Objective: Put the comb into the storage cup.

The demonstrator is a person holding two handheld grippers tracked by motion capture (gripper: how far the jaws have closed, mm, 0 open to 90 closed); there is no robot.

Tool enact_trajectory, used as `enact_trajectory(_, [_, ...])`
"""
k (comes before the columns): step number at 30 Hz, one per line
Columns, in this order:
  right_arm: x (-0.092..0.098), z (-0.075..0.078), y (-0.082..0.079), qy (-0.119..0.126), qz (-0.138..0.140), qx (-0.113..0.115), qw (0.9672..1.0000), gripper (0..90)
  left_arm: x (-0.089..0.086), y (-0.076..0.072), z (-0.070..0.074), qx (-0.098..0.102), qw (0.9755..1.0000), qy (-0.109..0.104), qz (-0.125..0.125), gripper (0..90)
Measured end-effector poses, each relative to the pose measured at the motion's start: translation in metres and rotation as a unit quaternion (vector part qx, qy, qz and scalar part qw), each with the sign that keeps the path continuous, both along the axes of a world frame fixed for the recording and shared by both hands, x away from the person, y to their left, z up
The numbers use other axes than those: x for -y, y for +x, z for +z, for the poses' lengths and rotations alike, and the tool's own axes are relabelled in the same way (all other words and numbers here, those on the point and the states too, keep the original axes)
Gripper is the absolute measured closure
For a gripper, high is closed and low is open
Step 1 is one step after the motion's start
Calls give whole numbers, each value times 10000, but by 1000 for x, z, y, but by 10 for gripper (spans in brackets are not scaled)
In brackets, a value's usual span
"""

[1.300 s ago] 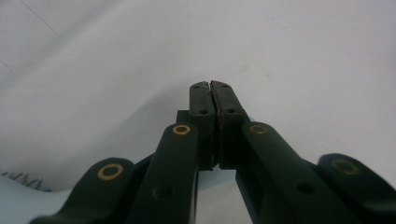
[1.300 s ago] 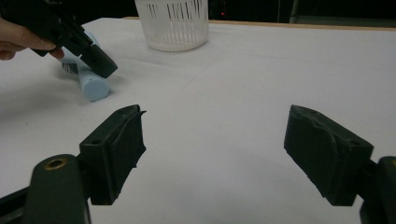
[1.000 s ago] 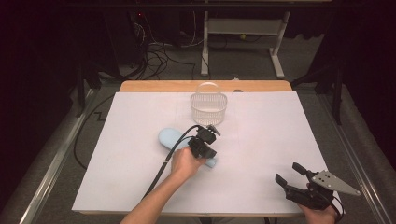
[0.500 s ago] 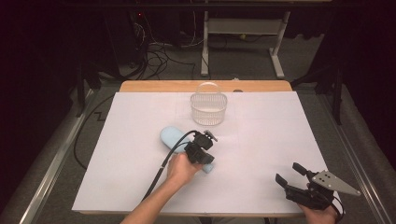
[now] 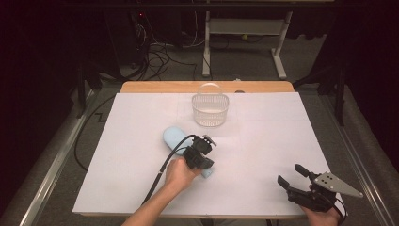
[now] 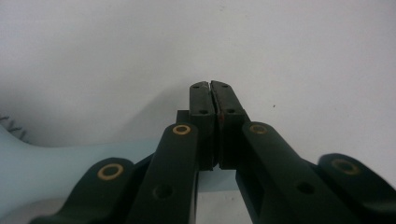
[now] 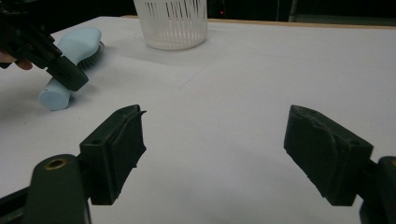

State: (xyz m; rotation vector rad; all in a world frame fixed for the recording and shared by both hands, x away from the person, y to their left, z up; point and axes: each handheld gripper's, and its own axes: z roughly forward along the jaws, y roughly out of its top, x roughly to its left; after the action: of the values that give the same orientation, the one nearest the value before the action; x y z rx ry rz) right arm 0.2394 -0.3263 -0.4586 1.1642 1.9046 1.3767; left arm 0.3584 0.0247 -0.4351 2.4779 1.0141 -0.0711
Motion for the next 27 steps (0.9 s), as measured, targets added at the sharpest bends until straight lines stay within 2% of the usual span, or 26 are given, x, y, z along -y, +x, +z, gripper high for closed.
enact_trajectory(6, [0, 0, 0, -2, -3, 5, 10000, 204, -1, -6, 0, 80, 9999, 96, -79, 867])
enact_trajectory(27, [0, 0, 0, -16, -13, 3, 10000, 204, -9, -18, -3, 46, 9999, 6, -130, 866])
